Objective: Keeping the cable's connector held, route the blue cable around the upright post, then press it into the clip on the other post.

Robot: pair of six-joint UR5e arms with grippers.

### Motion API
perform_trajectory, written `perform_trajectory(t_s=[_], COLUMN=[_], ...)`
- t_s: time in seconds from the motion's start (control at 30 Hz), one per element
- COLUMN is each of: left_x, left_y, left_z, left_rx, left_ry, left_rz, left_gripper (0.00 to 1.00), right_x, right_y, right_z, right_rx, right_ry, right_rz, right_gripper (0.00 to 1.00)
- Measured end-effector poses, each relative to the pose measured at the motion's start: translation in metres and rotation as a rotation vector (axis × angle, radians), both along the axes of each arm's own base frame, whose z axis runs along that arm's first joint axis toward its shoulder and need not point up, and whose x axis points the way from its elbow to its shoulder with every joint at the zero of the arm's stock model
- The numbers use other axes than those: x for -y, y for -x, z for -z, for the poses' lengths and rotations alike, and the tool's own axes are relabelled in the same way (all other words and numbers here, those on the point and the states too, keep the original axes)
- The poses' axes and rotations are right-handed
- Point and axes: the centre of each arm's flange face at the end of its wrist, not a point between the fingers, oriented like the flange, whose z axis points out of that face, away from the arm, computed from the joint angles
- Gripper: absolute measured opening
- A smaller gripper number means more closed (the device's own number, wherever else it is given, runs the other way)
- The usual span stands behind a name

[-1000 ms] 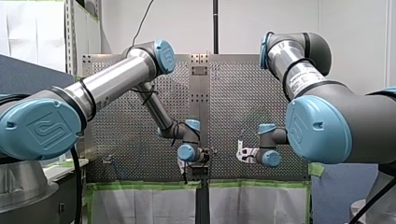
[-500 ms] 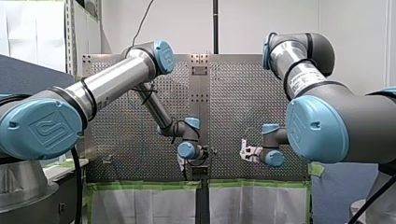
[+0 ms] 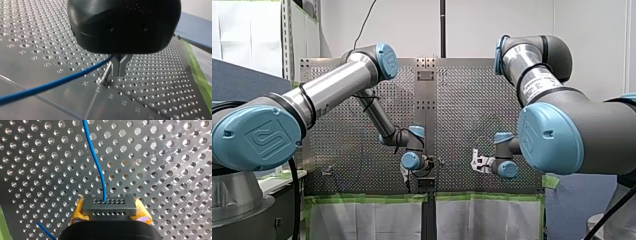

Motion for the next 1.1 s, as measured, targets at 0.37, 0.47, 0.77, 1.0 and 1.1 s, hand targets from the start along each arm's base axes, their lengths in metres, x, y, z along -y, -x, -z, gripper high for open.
perform_trajectory(t_s=[0.37, 0.47, 0.77, 1.0, 1.1], left_x=[-0.004, -0.005, 0.004, 0.011, 0.012], left_y=[0.0, 0.0, 0.007, 0.023, 0.03], left_z=[-0.001, -0.001, -0.002, 0.002, 0.004], left_rx=[0.031, 0.037, 0.052, 0.023, 0.009], left_ry=[-0.105, -0.131, -0.201, -0.297, -0.335], left_rz=[-0.029, -0.031, 0.049, 0.088, 0.093], left_gripper=[1.0, 1.0, 1.0, 1.0, 1.0], right_x=[0.001, 0.001, 0.002, 0.003, 0.003], right_y=[0.001, 0.001, 0.001, 0.002, 0.002], right_z=[0.0, 0.0, -0.001, -0.001, 0.0], right_rx=[0.001, 0.001, -0.001, 0.0, -0.001], right_ry=[0.0, 0.0, -0.001, -0.004, -0.006], right_rz=[0.001, 0.0, 0.0, 0.002, 0.004], right_gripper=[0.0, 0.0, 0.0, 0.0, 0.0])
